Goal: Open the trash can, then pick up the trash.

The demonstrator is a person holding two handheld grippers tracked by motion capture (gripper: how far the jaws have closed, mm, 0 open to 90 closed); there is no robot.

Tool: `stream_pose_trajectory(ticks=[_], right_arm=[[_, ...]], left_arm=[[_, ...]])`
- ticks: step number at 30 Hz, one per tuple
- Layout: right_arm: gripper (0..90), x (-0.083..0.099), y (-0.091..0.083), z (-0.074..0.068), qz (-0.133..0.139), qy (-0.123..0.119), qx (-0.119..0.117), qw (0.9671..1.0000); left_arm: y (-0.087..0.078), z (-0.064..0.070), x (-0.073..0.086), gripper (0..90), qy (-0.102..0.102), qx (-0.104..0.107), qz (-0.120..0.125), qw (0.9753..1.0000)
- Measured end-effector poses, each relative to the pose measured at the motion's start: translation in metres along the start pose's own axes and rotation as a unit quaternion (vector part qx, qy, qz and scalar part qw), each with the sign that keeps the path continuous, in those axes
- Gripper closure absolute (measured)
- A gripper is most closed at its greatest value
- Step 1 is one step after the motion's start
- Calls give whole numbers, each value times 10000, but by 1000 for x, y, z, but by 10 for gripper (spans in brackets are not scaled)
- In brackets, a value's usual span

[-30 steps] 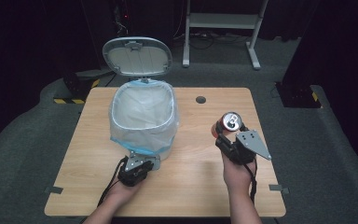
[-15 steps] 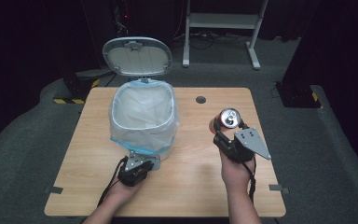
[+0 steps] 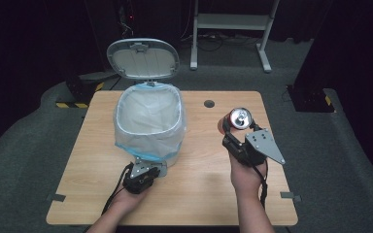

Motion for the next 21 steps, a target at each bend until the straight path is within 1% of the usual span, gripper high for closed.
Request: stream_pose_trajectory(ticks=[4,9,13,17,21], right_arm=[[339,-5,-2,-1,89,-7,1,10000],[339,-7,-1,-2,91,7,-26,10000],[339,-10,-2,-3,146,-45,-30,9999],[339,-15,-3,-4,237,39,-16,9997],[339,-21,-4,-7,340,65,-20,9994]], left_arm=[[0,0,0,797,7,-9,1,10000],[0,1,0,797,-4,-13,7,10000],[0,1,0,797,-1,-15,6,10000],[0,1,0,797,8,-23,4,10000],[0,0,0,798,5,-8,2,10000]])
Point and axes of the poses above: each handheld gripper's, and its own axes: y roughly forward along the jaws, x roughly out of its underside, z roughly to its right, the point moved 1 cm from there along y, roughly forward along the jaws, and after that the axes turned 10 degrees about -y, right-handed, at the moved point
